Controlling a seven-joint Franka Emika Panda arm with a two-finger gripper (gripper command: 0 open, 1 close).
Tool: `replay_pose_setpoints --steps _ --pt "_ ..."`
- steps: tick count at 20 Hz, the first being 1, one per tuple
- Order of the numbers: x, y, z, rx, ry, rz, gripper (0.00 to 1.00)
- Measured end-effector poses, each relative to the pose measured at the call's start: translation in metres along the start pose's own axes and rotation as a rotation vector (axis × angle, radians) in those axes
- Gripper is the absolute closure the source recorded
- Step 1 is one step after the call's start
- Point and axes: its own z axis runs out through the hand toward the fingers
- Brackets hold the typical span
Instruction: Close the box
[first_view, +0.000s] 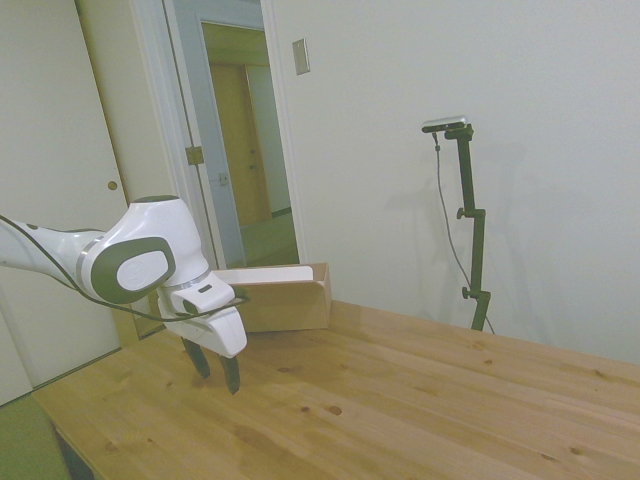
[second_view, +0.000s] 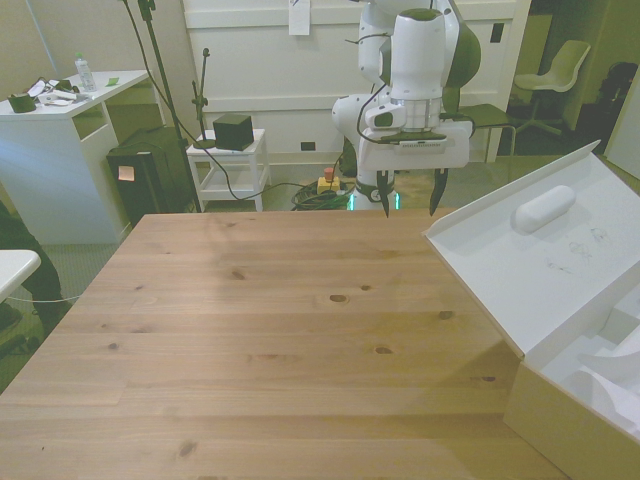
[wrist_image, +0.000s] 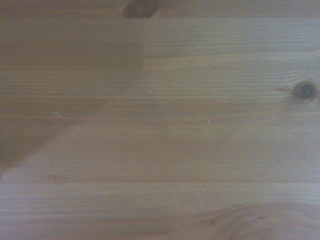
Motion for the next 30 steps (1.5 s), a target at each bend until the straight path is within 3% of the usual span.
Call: replay_pose_setpoints --steps 7,15,24,30 --pt "-0.001 -0.002 0.0 -0.001 0.012 -0.029 0.0" --pt "0.015 -0.033 -0.044 0.065 0.07 -0.141 0.0" --pt "0.044 -0.108 -0.058 0.09 0.133 -0.304 0.0" --pt "0.074 -0.176 -0.076 0.111 0.201 -0.361 0.0"
